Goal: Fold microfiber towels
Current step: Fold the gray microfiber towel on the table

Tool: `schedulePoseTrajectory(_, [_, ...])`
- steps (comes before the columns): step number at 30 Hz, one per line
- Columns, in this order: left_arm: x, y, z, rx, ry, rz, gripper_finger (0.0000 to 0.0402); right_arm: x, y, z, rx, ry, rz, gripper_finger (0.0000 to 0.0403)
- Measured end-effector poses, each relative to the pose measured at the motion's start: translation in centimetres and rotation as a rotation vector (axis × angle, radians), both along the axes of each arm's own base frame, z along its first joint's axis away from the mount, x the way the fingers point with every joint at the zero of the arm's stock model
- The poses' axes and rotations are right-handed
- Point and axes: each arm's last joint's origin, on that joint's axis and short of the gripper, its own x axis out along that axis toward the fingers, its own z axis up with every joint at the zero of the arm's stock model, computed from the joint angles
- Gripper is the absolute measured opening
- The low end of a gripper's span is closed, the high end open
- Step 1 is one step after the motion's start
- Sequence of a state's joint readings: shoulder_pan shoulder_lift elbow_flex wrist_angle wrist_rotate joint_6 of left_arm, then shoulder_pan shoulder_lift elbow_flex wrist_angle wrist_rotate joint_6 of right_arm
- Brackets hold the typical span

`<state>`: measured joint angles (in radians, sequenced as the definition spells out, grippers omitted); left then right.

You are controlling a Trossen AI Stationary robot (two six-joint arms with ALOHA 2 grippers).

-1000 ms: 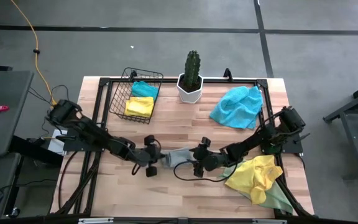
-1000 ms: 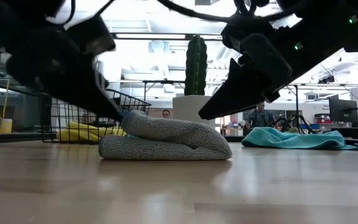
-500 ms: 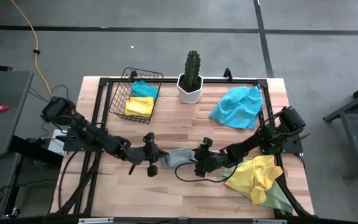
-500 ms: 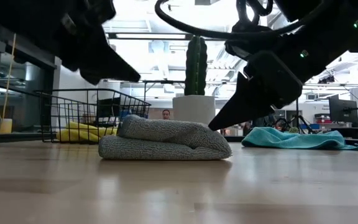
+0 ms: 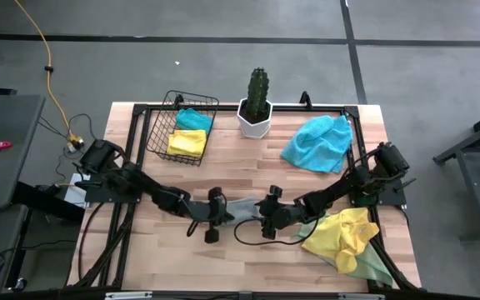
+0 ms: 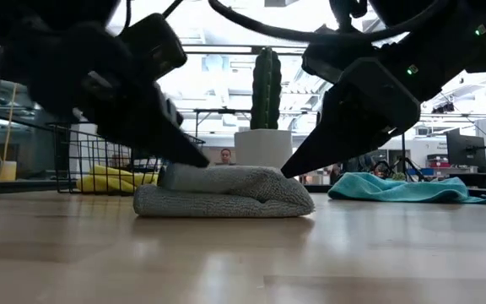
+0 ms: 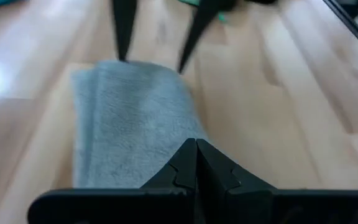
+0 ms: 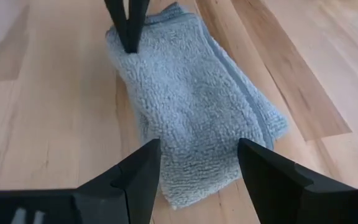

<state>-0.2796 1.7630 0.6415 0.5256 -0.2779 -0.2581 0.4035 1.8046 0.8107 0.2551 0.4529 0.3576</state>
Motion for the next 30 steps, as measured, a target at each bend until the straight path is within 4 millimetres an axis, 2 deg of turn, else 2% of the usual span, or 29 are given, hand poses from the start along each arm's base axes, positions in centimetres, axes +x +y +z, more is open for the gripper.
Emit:
schedulePoseTrajectory(8, [-1.5,0.0,-1.6,0.115,0.195,0.069,0.0000,0.0,-0.2,-0.1,-0.019,0.013,0.014,0.0208])
schedulePoseTrajectory(13, [-1.6,0.2,-1.6,0.142,0.210,0.091,0.0000,-0.1,-0.2,-0.2,-0.030,0.038,0.041,0.0208])
schedulePoseTrajectory(21, [-1.7,0.2,-1.7,0.146,0.224,0.089,0.0000,0.9,0.3,1.0,-0.071,-0.098,0.165,0.0208])
schedulePoseTrajectory(30, [-1.8,0.2,-1.8,0.146,0.229,0.087,0.0000,2.4,-2.2,1.4,-0.055,-0.166,0.237,0.0208])
